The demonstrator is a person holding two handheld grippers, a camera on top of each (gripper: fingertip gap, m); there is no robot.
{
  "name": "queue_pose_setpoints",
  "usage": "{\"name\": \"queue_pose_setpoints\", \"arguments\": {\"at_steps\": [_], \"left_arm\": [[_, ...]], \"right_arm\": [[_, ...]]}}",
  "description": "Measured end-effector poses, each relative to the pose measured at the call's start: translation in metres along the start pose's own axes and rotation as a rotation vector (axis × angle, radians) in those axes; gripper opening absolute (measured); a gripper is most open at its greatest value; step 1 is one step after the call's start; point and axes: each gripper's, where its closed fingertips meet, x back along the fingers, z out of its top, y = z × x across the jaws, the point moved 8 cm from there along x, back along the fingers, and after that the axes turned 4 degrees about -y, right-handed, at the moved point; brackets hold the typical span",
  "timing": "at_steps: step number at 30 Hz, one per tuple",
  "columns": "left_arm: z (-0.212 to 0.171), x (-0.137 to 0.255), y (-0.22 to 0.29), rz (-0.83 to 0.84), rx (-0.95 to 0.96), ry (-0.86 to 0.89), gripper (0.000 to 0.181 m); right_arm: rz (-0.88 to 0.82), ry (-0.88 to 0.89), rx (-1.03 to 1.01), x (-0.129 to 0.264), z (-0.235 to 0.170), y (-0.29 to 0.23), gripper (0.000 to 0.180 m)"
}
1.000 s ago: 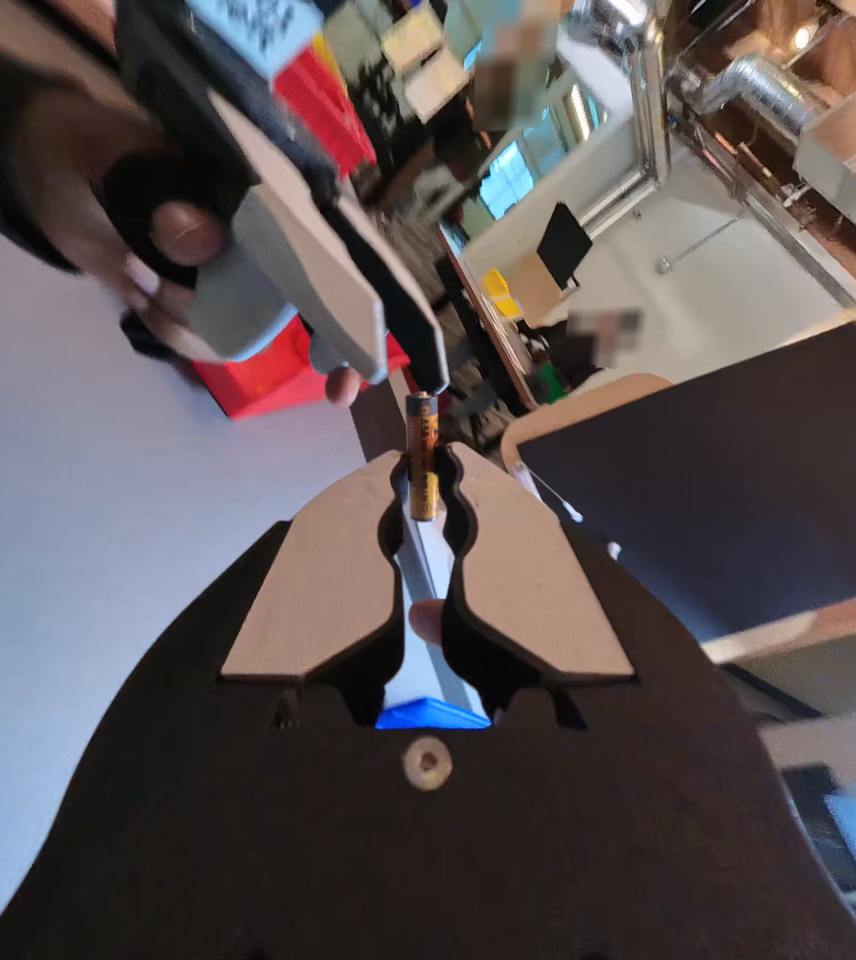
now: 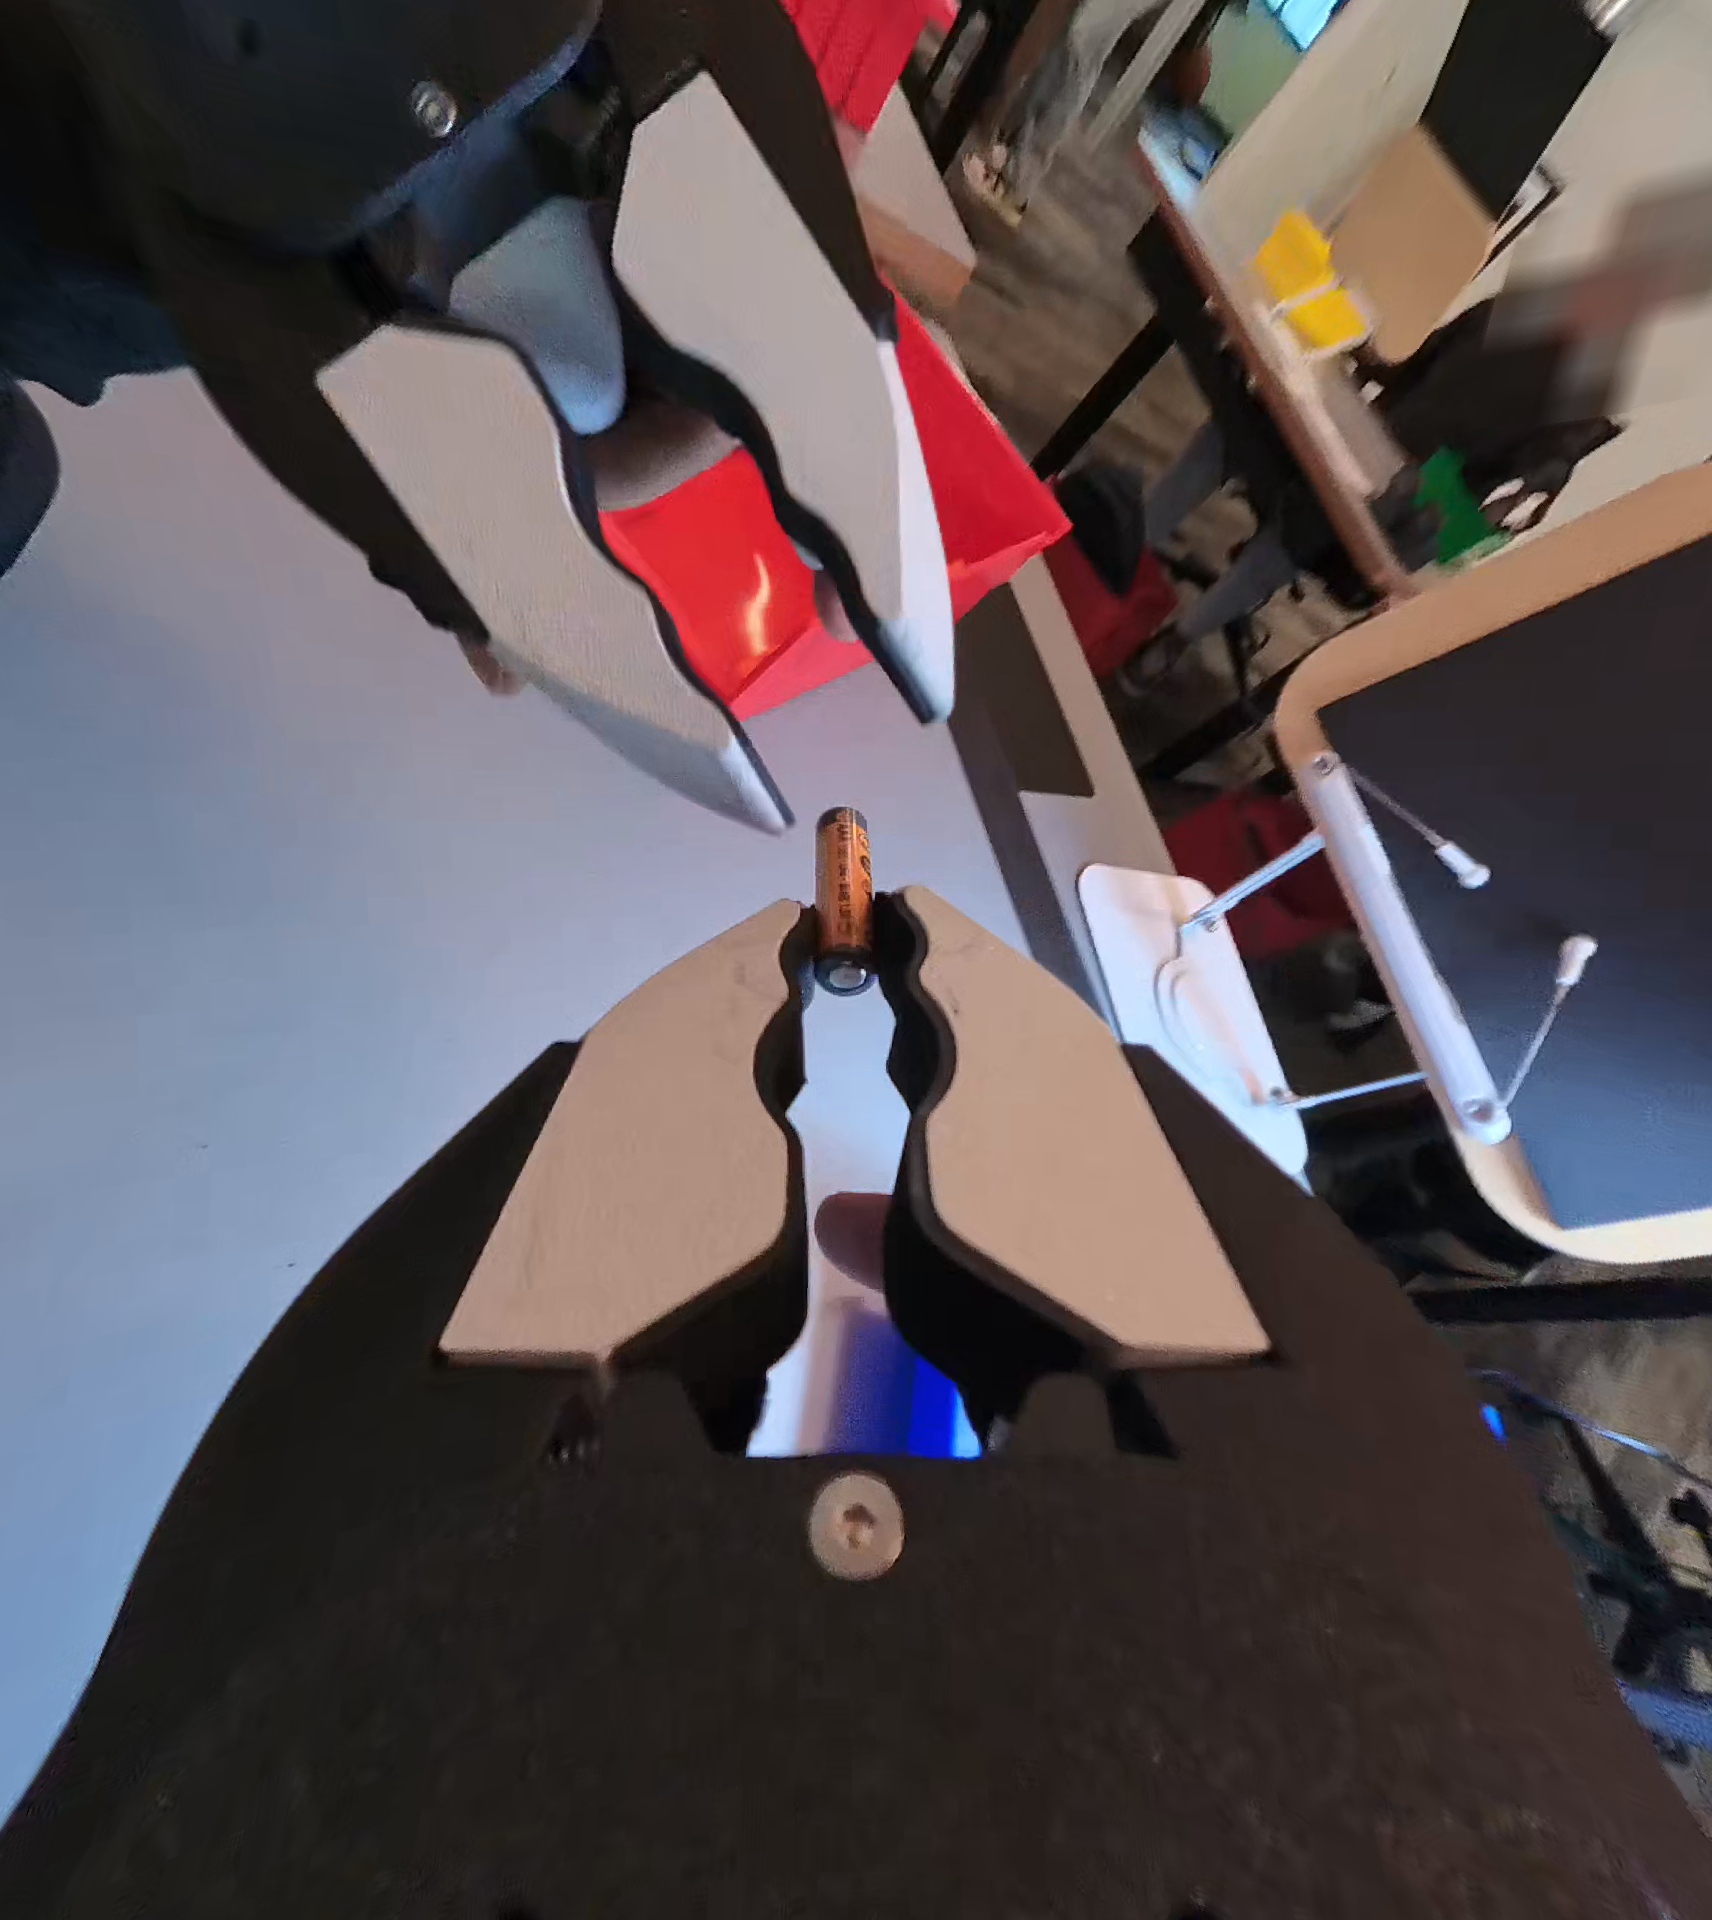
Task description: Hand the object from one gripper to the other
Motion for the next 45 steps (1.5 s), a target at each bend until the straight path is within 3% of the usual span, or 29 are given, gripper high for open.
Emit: {"name": "queue_pose_setpoints", "arguments": {"at_steps": [6, 12, 15, 19, 23, 27, 30, 34, 39, 42, 43, 45], "left_arm": [[-0.005, -0.015, 0.022, 0.017, -0.207, -0.075, 0.009], [-0.003, -0.018, 0.022, 0.023, -0.086, 0.043, 0.011], [-0.001, -0.018, 0.02, -0.014, 0.039, 0.081, 0.024], [-0.001, -0.016, 0.014, -0.044, 0.174, 0.16, 0.011], [0.001, -0.006, -0.002, -0.209, 0.559, 0.399, 0.01], [-0.002, -0.001, -0.014, -0.432, 0.943, 0.641, 0.01], [0.001, -0.006, -0.009, -0.662, 1.09, 0.643, 0.01], [0.004, -0.014, 0.004, -0.856, 1.117, 0.486, 0.01], [0.003, -0.016, 0.01, -0.932, 1.125, 0.394, 0.01], [0.0, -0.015, 0.002, -0.851, 1.124, 0.402, 0.015], [-0.004, -0.012, -0.006, -0.763, 1.103, 0.398, 0.027], [-0.015, -0.001, -0.028, -0.537, 1.002, 0.351, 0.035]], "right_arm": [[0.001, -0.023, -0.031, -0.007, 0.003, -0.006, 0.011], [0.023, 0.085, -0.112, 0.0, 0.009, -0.002, 0.011], [0.043, 0.126, -0.158, 0.0, 0.01, 0.0, 0.011], [0.039, 0.201, -0.162, 0.001, 0.014, -0.001, 0.011], [0.082, 0.462, -0.17, 0.015, 0.016, 0.008, 0.031], [-0.009, 0.589, 0.005, 0.022, 0.011, 0.007, 0.032], [-0.164, 0.534, 0.264, 0.021, 0.014, -0.005, 0.046], [-0.126, 0.405, 0.425, 0.019, 0.016, -0.019, 0.064], [-0.064, 0.326, 0.467, 0.018, 0.013, -0.025, 0.051], [-0.089, 0.307, 0.4, 0.021, 0.011, -0.014, 0.051], [-0.124, 0.28, 0.355, 0.024, 0.007, -0.003, 0.051], [-0.218, 0.14, 0.232, 0.03, -0.014, 0.029, 0.051]]}}
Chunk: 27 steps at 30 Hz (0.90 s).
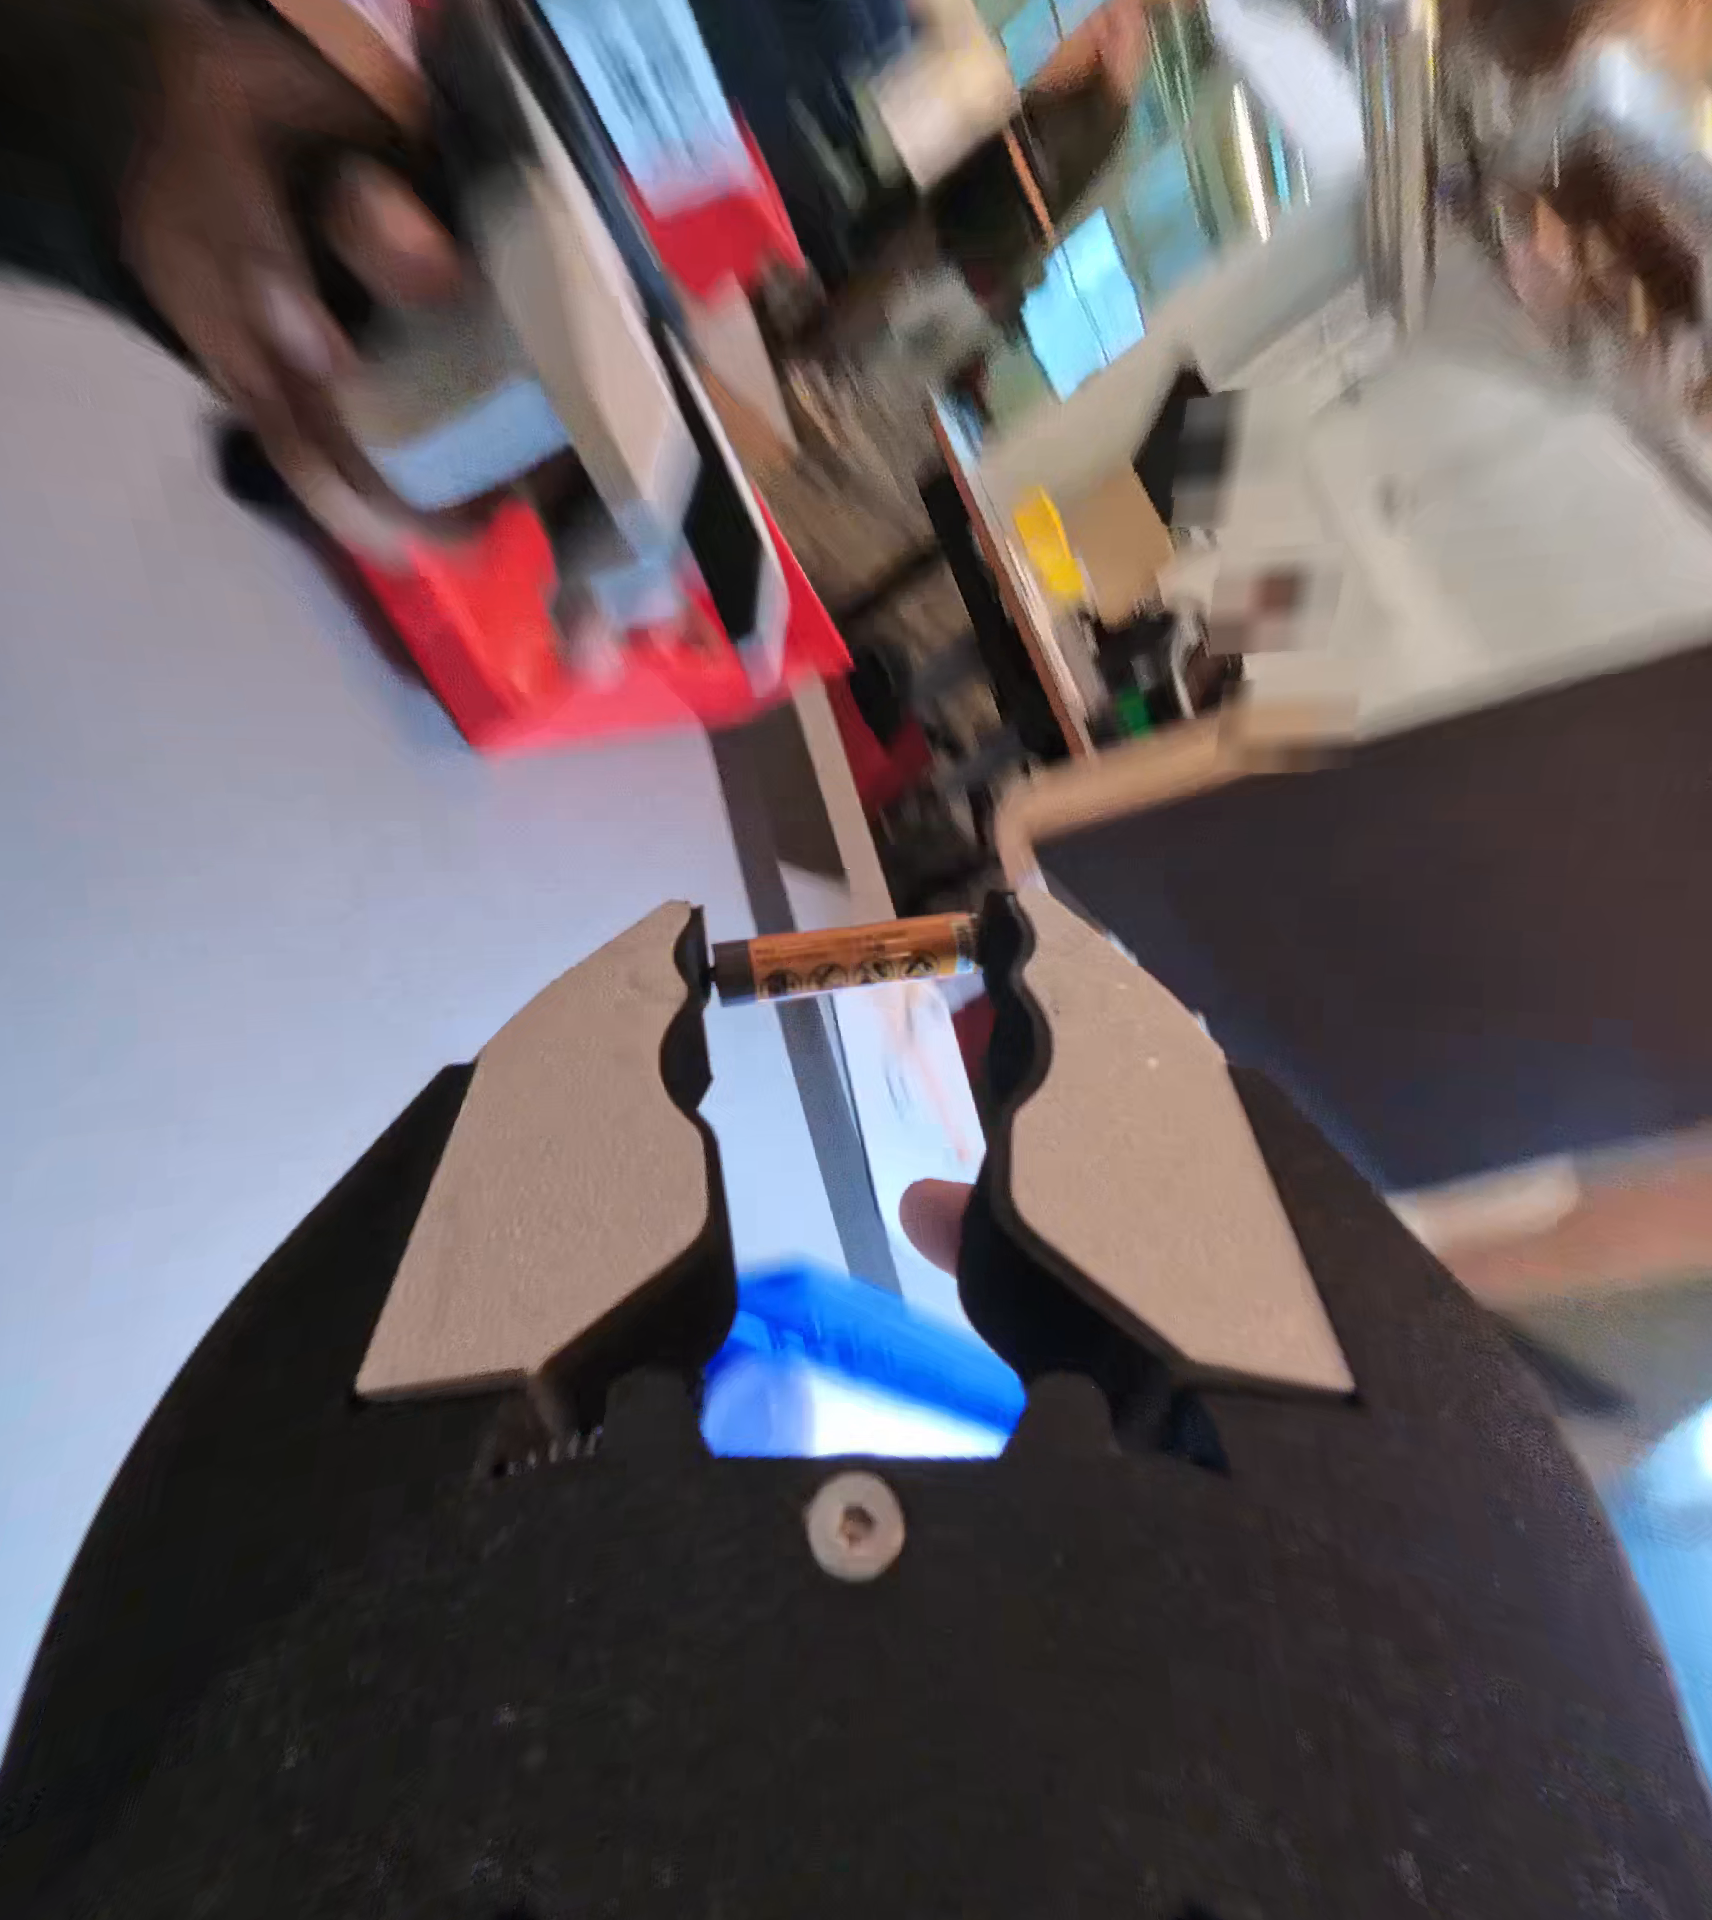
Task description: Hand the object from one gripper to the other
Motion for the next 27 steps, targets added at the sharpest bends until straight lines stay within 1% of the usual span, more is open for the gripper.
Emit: {"name": "queue_pose_setpoints", "arguments": {"at_steps": [2, 4, 6, 8, 10, 11, 14, 17, 19, 20, 21, 23, 25, 27], "left_arm": [[0.016, 0.028, -0.009, 0.228, -0.151, 0.003, 0.036], [0.029, 0.058, -0.018, 0.465, -0.285, -0.022, 0.037], [0.036, 0.085, -0.025, 0.67, -0.375, -0.074, 0.035], [0.04, 0.107, -0.032, 0.823, -0.422, -0.127, 0.034], [0.04, 0.124, -0.039, 0.922, -0.434, -0.19, 0.033], [0.039, 0.131, -0.043, 0.971, -0.433, -0.233, 0.033], [0.032, 0.151, -0.056, 1.116, -0.442, -0.373, 0.033], [0.023, 0.166, -0.066, 1.172, -0.397, -0.484, 0.034], [0.014, 0.173, -0.074, 1.169, -0.338, -0.552, 0.035], [0.009, 0.176, -0.078, 1.159, -0.303, -0.588, 0.035], [0.003, 0.179, -0.083, 1.153, -0.271, -0.627, 0.036], [-0.009, 0.187, -0.094, 1.152, -0.211, -0.714, 0.037], [-0.019, 0.195, -0.108, 1.126, -0.146, -0.807, 0.036], [-0.029, 0.205, -0.122, 1.077, -0.082, -0.948, 0.034]], "right_arm": [[-0.103, -0.218, -0.108, 0.0, -0.049, 0.028, 0.051], [-0.123, -0.428, -0.266, -0.004, -0.108, 0.042, 0.052], [-0.115, -0.549, -0.37, -0.015, -0.154, 0.042, 0.051], [-0.067, -0.64, -0.428, -0.031, -0.181, 0.033, 0.051], [-0.008, -0.763, -0.481, -0.045, -0.199, 0.022, 0.051], [-0.003, -0.832, -0.492, -0.049, -0.206, 0.017, 0.051], [0.051, -0.957, -0.523, -0.052, -0.217, 0.006, 0.051], [0.054, -0.977, -0.557, -0.048, -0.217, 0.007, 0.051], [0.071, -0.975, -0.564, -0.044, -0.215, 0.008, 0.051], [0.05, -0.975, -0.56, -0.042, -0.215, 0.011, 0.054], [0.036, -0.963, -0.562, -0.04, -0.214, 0.014, 0.061], [0.012, -0.871, -0.608, -0.034, -0.205, 0.025, 0.066], [-0.047, -0.743, -0.662, -0.026, -0.192, 0.041, 0.067], [-0.109, -0.616, -0.684, -0.017, -0.179, 0.055, 0.066]]}}
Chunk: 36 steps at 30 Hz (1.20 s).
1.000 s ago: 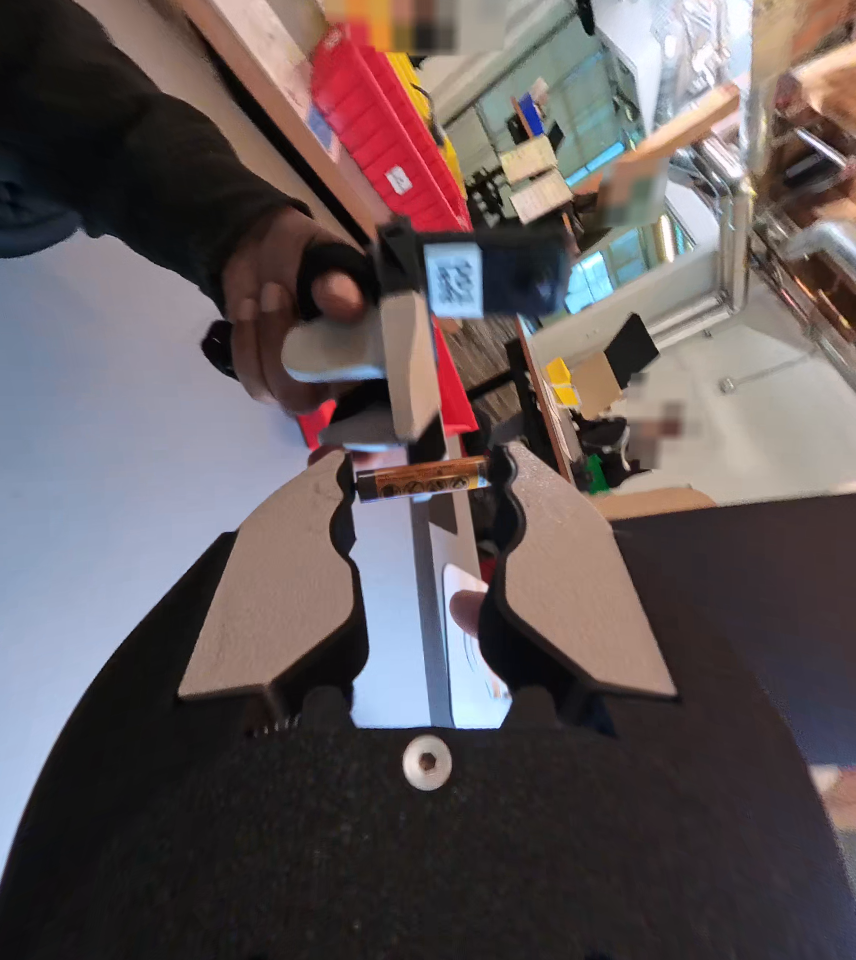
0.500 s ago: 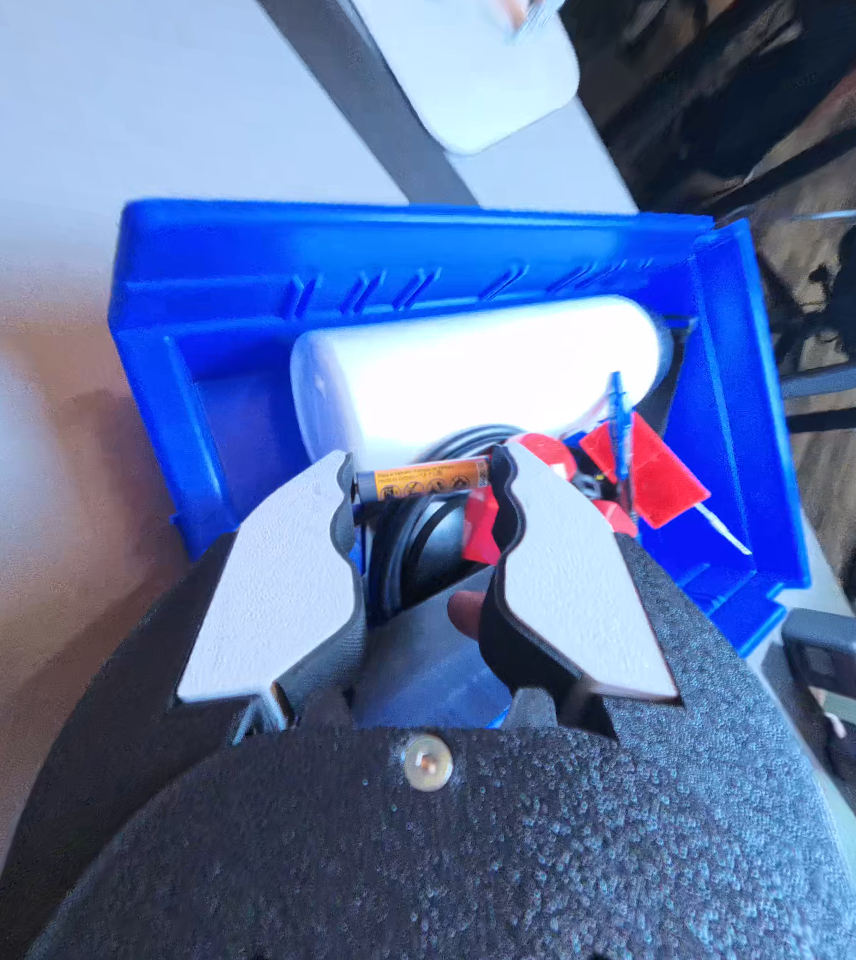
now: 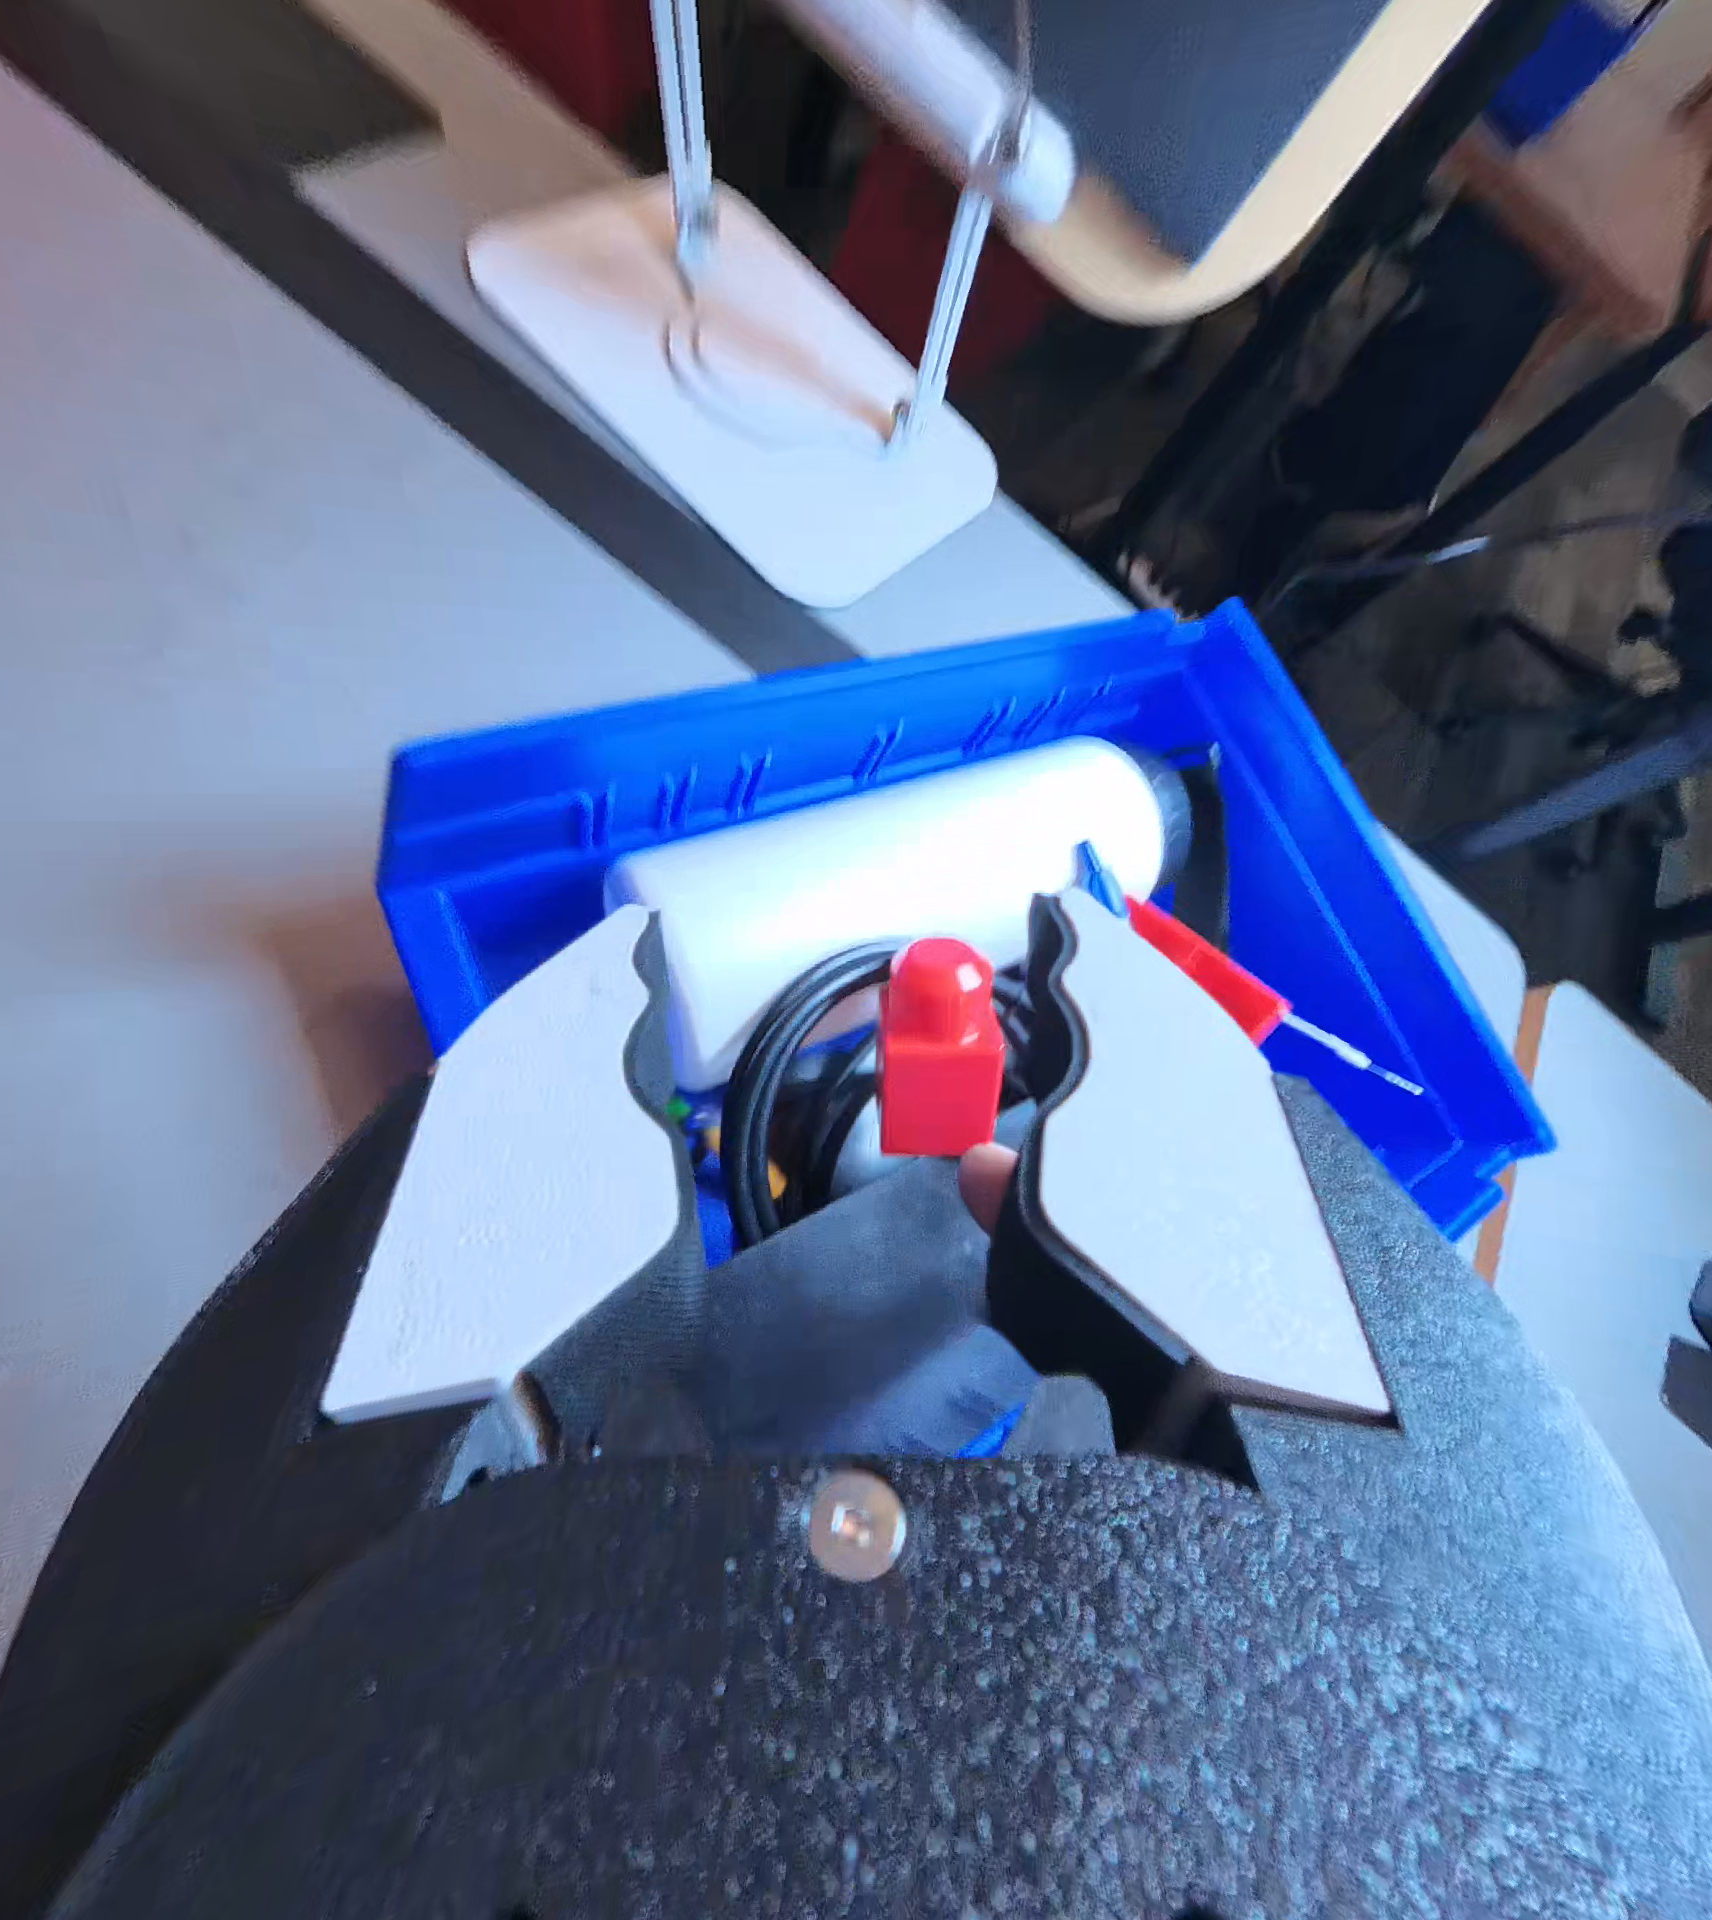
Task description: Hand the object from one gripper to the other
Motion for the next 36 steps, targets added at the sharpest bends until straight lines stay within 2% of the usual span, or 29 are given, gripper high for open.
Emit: {"name": "queue_pose_setpoints", "arguments": {"at_steps": [3, 9, 15, 19, 21, 23, 27, 31, 33, 36], "left_arm": [[-0.012, -0.021, -0.012, -0.05, -0.12, -0.264, 0.032], [-0.03, -0.05, -0.014, -0.079, -0.373, -0.725, 0.032], [-0.05, -0.082, -0.011, -0.092, -0.463, -0.966, 0.033], [-0.054, -0.088, -0.012, -0.074, -0.527, -1.019, 0.02], [-0.042, -0.082, -0.013, -0.062, -0.542, -0.927, 0.018], [-0.021, -0.064, -0.015, -0.068, -0.496, -0.736, 0.017], [0.037, -0.002, -0.005, -0.133, -0.35, -0.151, 0.016], [0.083, 0.066, 0.041, -0.307, -0.229, 0.471, 0.016], [0.095, 0.091, 0.072, -0.432, -0.198, 0.709, 0.016], [0.107, 0.112, 0.118, -0.665, -0.104, 0.969, 0.016]], "right_arm": [[-0.001, 0.141, -0.02, 0.018, 0.012, 0.002, 0.059], [-0.029, 0.238, 0.005, 0.028, 0.022, -0.003, 0.049], [-0.029, 0.319, -0.009, 0.04, 0.029, -0.003, 0.044], [-0.03, 0.356, -0.02, 0.048, 0.03, -0.001, 0.04], [-0.027, 0.377, -0.021, 0.052, 0.032, -0.001, 0.039], [-0.026, 0.416, -0.007, 0.058, 0.035, -0.004, 0.037], [0.02, 0.586, 0.061, 0.076, 0.05, -0.02, 0.034], [0.078, 0.743, 0.175, 0.095, 0.065, -0.051, 0.033], [0.107, 0.816, 0.235, 0.104, 0.072, -0.071, 0.033], [0.114, 0.928, 0.354, 0.117, 0.079, -0.104, 0.033]]}}
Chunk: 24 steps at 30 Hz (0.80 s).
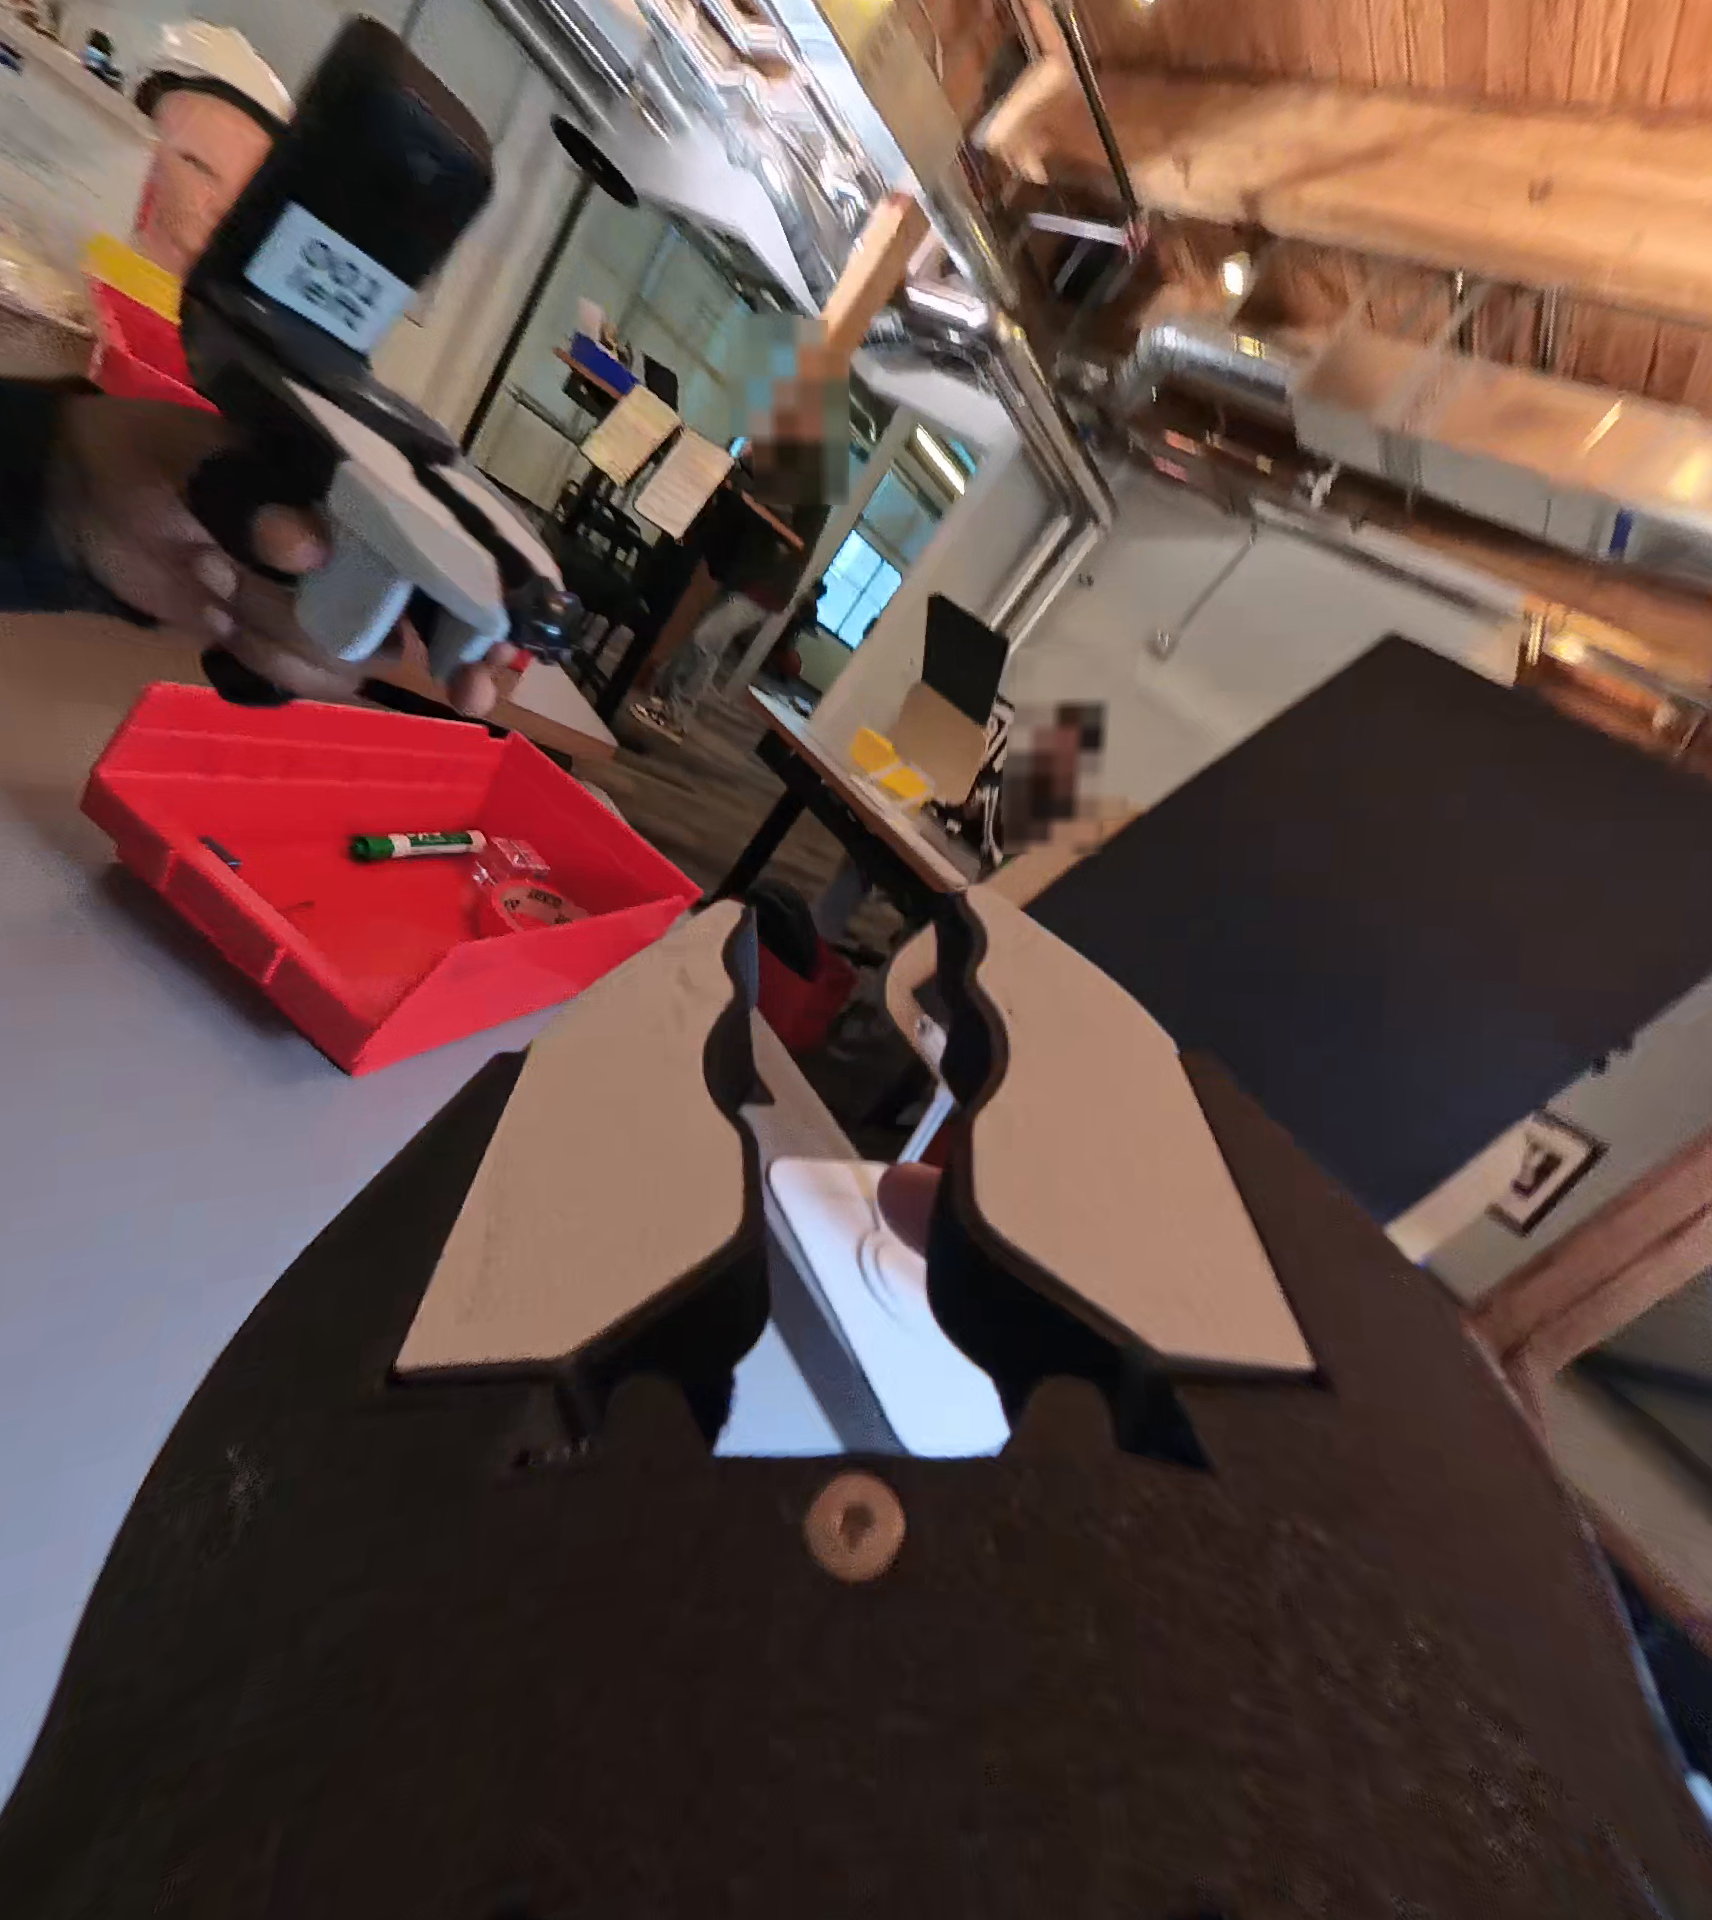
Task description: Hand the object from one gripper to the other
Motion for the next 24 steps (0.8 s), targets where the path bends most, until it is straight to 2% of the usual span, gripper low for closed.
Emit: {"name": "queue_pose_setpoints", "arguments": {"at_steps": [3, 6, 12, 16, 18, 20, 22, 24], "left_arm": [[0.004, -0.026, 0.027, -0.148, 0.159, 0.24, 0.016], [-0.002, -0.051, 0.045, -0.283, 0.321, 0.373, 0.016], [-0.02, -0.08, 0.066, -0.353, 0.497, 0.436, 0.016], [-0.027, -0.086, 0.069, -0.364, 0.557, 0.431, 0.016], [-0.027, -0.085, 0.068, -0.362, 0.552, 0.424, 0.017], [-0.024, -0.075, 0.059, -0.306, 0.486, 0.424, 0.033], [-0.019, -0.061, 0.049, -0.203, 0.382, 0.373, 0.04], [-0.013, -0.046, 0.043, -0.079, 0.269, 0.342, 0.041]], "right_arm": [[-0.011, 0.085, 0.165, -0.006, 0.018, -0.031, 0.034], [-0.056, 0.094, 0.266, -0.016, 0.026, -0.056, 0.037], [-0.101, 0.085, 0.38, -0.029, 0.022, -0.083, 0.04], [-0.112, 0.087, 0.376, -0.027, 0.021, -0.082, 0.026], [-0.068, 0.067, 0.362, -0.026, 0.02, -0.078, 0.026], [-0.008, 0.057, 0.24, -0.019, 0.021, -0.062, 0.025], [0.064, -0.009, 0.154, -0.01, 0.019, -0.043, 0.026], [0.062, -0.015, 0.174, 0.002, 0.02, -0.03, 0.025]]}}
